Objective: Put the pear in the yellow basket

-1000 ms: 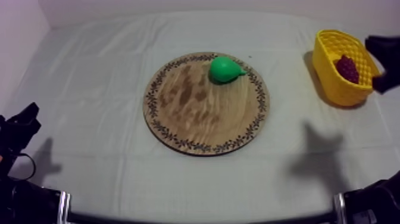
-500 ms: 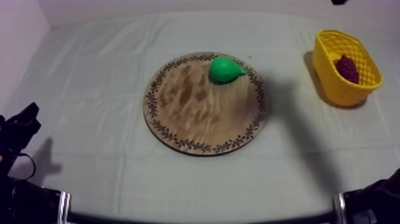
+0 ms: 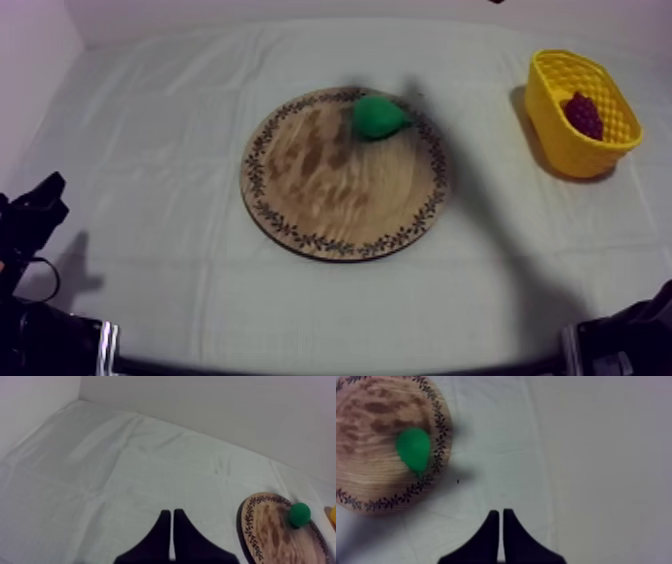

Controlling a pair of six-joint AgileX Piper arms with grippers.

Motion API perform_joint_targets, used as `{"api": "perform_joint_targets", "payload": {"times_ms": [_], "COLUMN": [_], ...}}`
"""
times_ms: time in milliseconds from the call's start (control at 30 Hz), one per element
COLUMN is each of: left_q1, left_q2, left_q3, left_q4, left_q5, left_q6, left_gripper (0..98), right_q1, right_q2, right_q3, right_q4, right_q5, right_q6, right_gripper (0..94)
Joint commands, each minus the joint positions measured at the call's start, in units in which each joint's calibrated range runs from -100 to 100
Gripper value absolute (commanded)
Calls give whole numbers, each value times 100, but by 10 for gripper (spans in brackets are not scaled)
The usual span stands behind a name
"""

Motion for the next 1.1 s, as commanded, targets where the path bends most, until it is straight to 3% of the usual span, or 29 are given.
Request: {"api": "perform_joint_targets", "payload": {"times_ms": [0,400,700,1067], "left_q1": [2,2,2,2], "left_q2": [0,0,0,0], "left_q3": [0,0,0,0], "left_q4": [-1,-1,-1,-1], "left_q5": [-1,-1,-1,-1], "left_q6": [1,1,1,1], "left_gripper": [1,1,1,1], "right_q1": [-28,-307,-413,-585], "right_q2": [372,1353,1748,1855], "right_q3": [-370,-1531,-1467,-1231], "right_q4": [31,201,343,171], "right_q5": [413,1952,2135,2151], "right_q6": [174,461,341,179], "right_gripper": [7,7,7,24]}}
